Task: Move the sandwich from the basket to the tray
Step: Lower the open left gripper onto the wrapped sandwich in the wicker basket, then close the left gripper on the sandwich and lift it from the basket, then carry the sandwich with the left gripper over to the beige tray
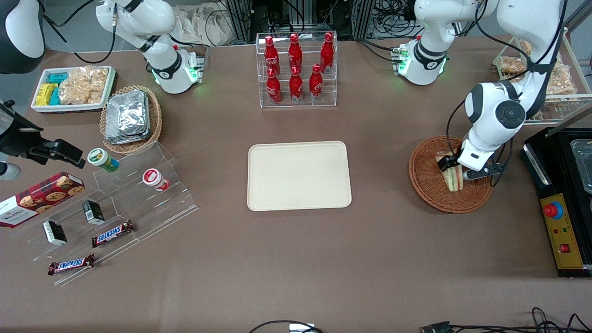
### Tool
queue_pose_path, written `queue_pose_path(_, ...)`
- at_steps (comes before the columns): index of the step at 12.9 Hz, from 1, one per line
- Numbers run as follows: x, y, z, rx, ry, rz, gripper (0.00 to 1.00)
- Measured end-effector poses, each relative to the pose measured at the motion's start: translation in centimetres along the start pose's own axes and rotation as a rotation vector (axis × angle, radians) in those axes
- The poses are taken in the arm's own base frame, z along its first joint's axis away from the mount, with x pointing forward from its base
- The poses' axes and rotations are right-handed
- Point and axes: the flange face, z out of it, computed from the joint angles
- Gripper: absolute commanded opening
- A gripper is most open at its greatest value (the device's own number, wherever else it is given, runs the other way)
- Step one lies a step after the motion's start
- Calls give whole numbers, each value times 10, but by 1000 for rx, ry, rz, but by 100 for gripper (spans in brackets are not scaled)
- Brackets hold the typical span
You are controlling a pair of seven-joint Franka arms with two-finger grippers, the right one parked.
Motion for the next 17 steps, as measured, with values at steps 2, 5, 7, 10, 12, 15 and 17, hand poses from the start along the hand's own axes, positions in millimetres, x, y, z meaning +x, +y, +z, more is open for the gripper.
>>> queue_pose_path(2, -1, 1, 0, 0, -1, 3, 1)
queue_pose_path(5, -1, 2, 0, 0, 0, 5, 1)
queue_pose_path(7, 0, 2, -4, -1, 8, 5, 1)
queue_pose_path(10, 7, 3, -29, 0, 30, 6, 2)
queue_pose_path(12, 21, 4, -66, 17, 13, 15, 2)
queue_pose_path(15, 59, 1, -162, 50, -28, 43, 4)
queue_pose_path(17, 82, -2, -247, 62, -31, 61, 4)
